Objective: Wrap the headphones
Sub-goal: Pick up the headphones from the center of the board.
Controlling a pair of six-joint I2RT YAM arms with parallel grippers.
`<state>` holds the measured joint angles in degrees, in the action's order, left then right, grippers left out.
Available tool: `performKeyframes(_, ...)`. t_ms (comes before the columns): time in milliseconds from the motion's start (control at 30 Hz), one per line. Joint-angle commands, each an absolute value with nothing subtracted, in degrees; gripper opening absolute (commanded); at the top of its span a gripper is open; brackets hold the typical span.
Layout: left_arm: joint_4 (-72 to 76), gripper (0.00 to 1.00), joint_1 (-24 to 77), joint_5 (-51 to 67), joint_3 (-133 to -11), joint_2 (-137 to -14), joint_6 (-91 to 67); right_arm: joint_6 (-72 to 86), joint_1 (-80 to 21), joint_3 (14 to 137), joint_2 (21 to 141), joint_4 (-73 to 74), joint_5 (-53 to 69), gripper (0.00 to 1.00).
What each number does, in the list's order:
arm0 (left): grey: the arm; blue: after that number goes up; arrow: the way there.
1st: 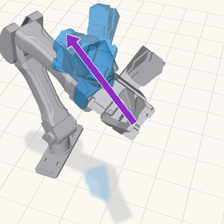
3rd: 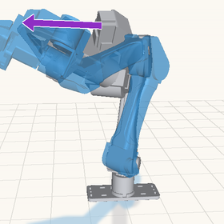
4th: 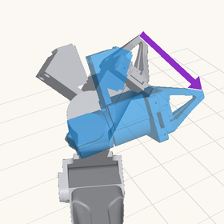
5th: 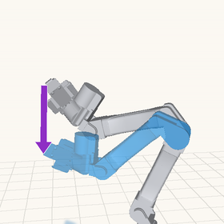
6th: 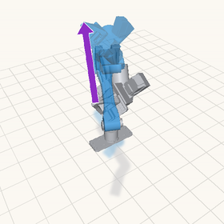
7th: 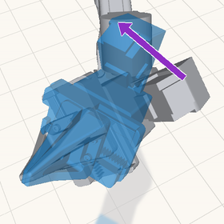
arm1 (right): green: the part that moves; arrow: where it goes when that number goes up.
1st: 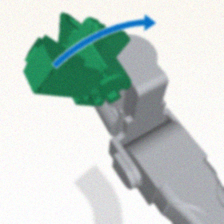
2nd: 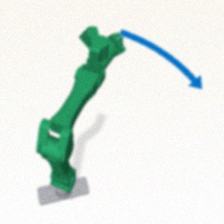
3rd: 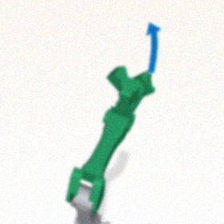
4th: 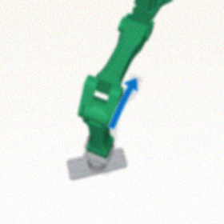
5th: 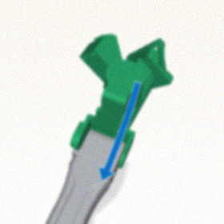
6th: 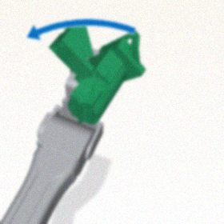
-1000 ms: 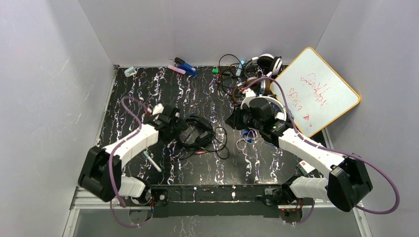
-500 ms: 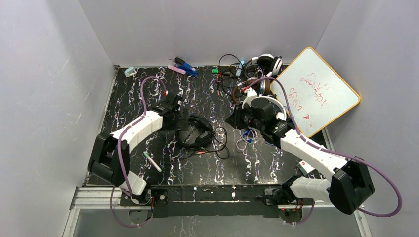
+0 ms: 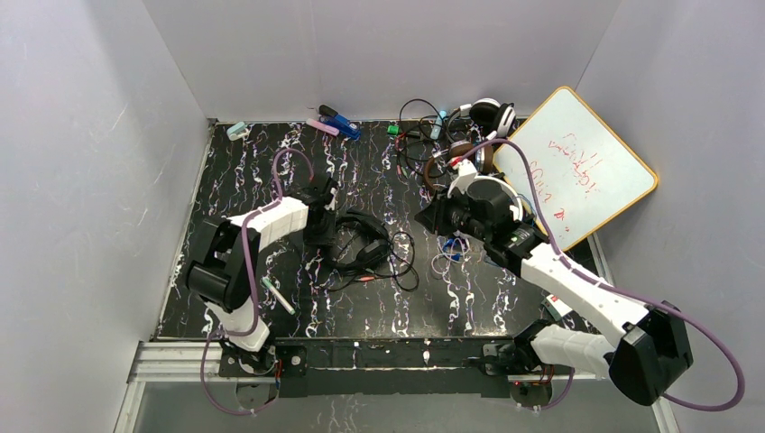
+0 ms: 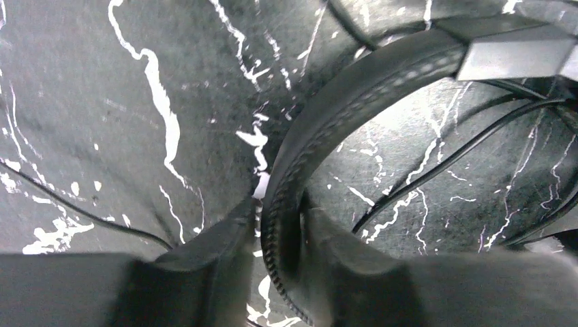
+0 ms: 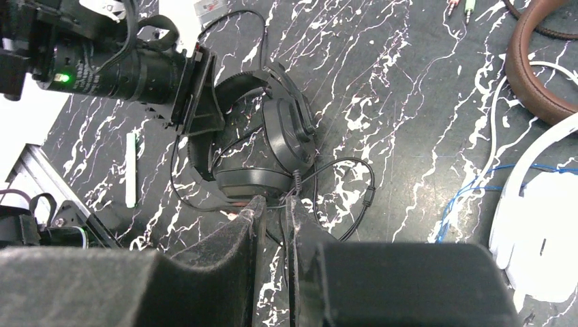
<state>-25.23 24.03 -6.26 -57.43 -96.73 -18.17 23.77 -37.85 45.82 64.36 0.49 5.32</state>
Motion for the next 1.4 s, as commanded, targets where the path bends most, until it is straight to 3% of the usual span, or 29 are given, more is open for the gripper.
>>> performKeyframes(0, -27.9, 0.15, 24.0, -9.9, -58.0, -100.9, -18.6, 22.9, -37.7, 44.5, 60.4, -0.1, 4.5, 0.26)
performKeyframes(100, -28.1, 0.03, 24.0, -10.6, -58.1, -97.2, -17.6, 23.4, -37.7, 43.7, 59.5, -0.1, 3.7, 0.26)
performKeyframes(433, -33.1, 0.00, 24.0, -14.5, -61.6, -76.8, -19.0, 25.9, -37.6, 42.0, 58.3, 2.8, 5.8, 0.29)
performKeyframes(500, -34.9, 0.00, 24.0, -13.9, -63.8, -74.3, -19.0, 25.1, -37.7, 41.4, 56.7, 1.0, 6.5, 0.45)
performKeyframes(567, -35.9, 0.00, 24.0, -13.3, -65.7, -71.9, -18.9, 24.7, -37.7, 41.0, 55.6, -1.5, 7.2, 0.71)
performKeyframes(600, -36.1, 0.00, 24.0, -13.2, -66.6, -70.8, -18.8, 24.2, -37.7, 41.1, 55.3, -1.9, 7.4, 0.80)
performKeyframes(700, -37.9, 0.02, 24.0, -13.1, -70.6, -68.6, -19.0, 22.7, -37.7, 43.0, 54.9, -1.9, 7.4, 0.98)
performKeyframes(800, -39.4, 0.07, 24.0, -12.3, -74.3, -67.7, -18.7, 20.7, -37.6, 44.3, 54.8, -3.9, 8.7, 0.99)
performKeyframes(900, -40.3, 0.00, 24.0, -12.1, -76.8, -66.3, -19.5, 18.2, -37.7, 44.0, 54.4, -7.6, 12.7, 0.99)
performKeyframes(1100, -39.3, 0.00, 24.0, -11.7, -79.2, -61.2, -22.5, 18.1, -37.6, 38.8, 53.5, -20.0, 27.7, 0.99)
performKeyframes(1367, -36.9, 0.00, 24.1, 6.1, -86.6, -64.0, -31.8, 28.0, -37.7, 40.8, 64.7, -30.9, 31.7, 0.93)
